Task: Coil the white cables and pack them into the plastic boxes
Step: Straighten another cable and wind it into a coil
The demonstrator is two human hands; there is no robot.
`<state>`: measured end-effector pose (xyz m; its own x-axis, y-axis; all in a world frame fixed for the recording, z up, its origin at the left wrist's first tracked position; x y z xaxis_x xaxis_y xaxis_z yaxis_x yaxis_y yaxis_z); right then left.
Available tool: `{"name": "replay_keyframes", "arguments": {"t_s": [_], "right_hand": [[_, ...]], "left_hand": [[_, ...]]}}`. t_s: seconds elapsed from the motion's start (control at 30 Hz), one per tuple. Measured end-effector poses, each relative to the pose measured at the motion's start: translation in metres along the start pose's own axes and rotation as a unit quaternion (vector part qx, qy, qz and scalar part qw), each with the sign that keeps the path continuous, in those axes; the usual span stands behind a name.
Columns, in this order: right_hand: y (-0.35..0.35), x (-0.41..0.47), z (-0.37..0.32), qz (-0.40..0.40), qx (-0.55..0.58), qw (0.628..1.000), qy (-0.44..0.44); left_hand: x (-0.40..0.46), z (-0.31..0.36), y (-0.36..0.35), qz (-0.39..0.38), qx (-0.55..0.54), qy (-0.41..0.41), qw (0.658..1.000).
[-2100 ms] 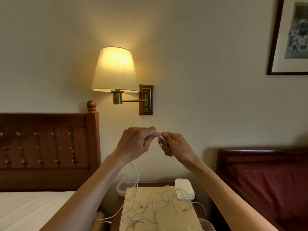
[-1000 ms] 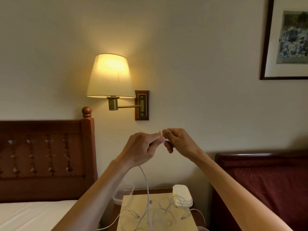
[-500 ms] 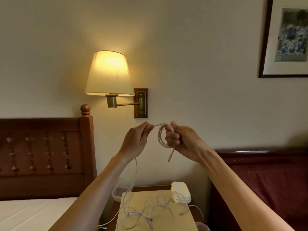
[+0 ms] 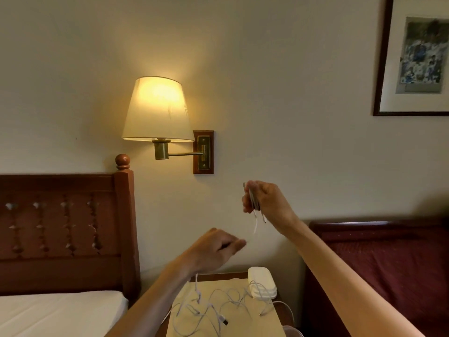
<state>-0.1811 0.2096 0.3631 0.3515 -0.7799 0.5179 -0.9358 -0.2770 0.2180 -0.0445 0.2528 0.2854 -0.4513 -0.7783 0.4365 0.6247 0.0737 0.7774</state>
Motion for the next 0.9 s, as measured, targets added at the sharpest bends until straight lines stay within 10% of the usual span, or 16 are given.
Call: {"name": "replay_keyframes", "arguments": {"t_s": [0.47, 0.9], "right_hand": [[-0.031, -0.020, 0.025, -0.116, -0.089, 0.989, -0.010], [-0.001, -0.008, 0.017, -0.090, 0.385, 0.902, -0.171]], "left_hand": [[0.008, -0.011, 0.051, 0.255, 0.066, -0.074, 0.962], [-0.029, -0.113, -0.008, 0.230, -0.119, 0.137, 0.956]]}}
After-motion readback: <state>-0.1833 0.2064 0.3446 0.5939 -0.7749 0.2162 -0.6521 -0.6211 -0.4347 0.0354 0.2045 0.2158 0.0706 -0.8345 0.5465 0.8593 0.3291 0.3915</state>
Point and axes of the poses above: each hand's wrist, its own x-axis towards the middle knuckle, its own y-axis out of the back of the hand, z = x × y, the point moved 5 cm from there along x, towards the middle knuckle, and after that the axes turned 1 degree about -y, right-handed, at the moved point
